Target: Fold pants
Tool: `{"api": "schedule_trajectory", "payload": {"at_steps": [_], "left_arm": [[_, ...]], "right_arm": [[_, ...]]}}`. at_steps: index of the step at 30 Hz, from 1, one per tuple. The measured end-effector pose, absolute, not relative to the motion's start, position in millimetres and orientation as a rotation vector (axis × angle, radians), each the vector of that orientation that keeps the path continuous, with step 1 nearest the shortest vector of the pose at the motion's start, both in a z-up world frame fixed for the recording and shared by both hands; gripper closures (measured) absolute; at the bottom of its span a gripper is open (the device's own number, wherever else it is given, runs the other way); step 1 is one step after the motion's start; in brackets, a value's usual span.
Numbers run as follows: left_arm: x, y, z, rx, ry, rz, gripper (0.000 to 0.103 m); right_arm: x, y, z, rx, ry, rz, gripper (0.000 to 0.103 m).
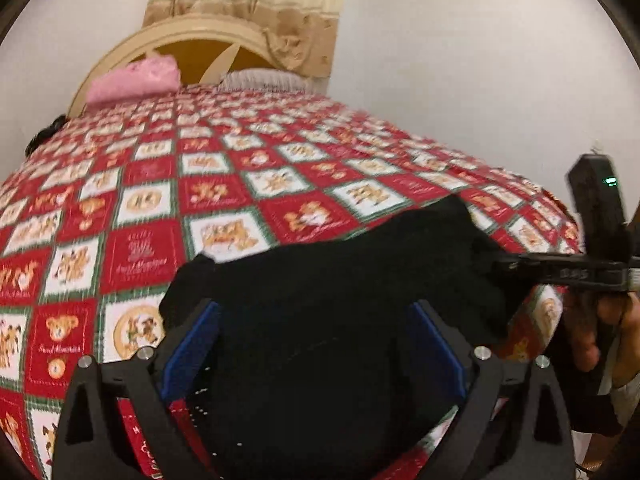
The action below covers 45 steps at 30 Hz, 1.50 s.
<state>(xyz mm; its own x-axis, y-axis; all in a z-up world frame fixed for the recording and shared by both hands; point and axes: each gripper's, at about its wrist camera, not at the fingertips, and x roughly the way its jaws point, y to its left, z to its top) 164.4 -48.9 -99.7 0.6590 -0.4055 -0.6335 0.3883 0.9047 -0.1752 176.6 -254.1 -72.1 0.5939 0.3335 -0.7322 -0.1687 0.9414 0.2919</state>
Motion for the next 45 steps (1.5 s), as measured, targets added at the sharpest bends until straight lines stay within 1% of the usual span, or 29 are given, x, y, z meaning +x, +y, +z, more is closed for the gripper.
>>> {"api": "schedule_trajectory", "payload": {"at_steps": [8,16,25,28,29,32,34,35,36,38,42,45], "left_arm": [[176,-45,-110,-0.034,0.78,-0.424,0.004],[181,-48,-122,-0.014,0.82,-0.42,0.003],[179,-39,-122,-0.023,0.825,-0.412,0.003],[175,-32,-119,-0.023,0.814,-0.4,0.003],[173,-31,-117,-0.019,0.804,-0.394,0.003],[171,-25,-113,-0.009,0.785,-0.371,0.003],[170,-19,-110,-0.024,0.77,-0.363,0.002],[172,-17,-111,-0.025,0.775,-0.358,0.002],[173,-15,-114,-0.026,0.788,-0.352,0.002],[176,-12,-120,-0.028,0.807,-0.341,0.002],[183,0,-137,-0.091,0.867,-0.341,0.002],[184,0,-137,-0.107,0.872,-0.352,0.002]], "right_arm": [[172,-267,-46,0.224,0.794,0.322,0.084],[180,-284,-76,0.252,0.855,0.283,0.084],[178,-289,-79,0.259,0.847,0.317,0.083],[175,-288,-77,0.232,0.837,0.338,0.079],[174,-288,-76,0.22,0.831,0.34,0.075],[170,-287,-72,0.185,0.812,0.351,0.069],[168,-286,-70,0.163,0.804,0.345,0.067],[169,-287,-70,0.166,0.803,0.35,0.062],[169,-288,-69,0.169,0.802,0.353,0.051],[171,-289,-68,0.161,0.797,0.337,0.038],[179,-297,-67,0.175,0.789,0.314,0.038],[188,-304,-74,0.184,0.82,0.301,0.038]]}}
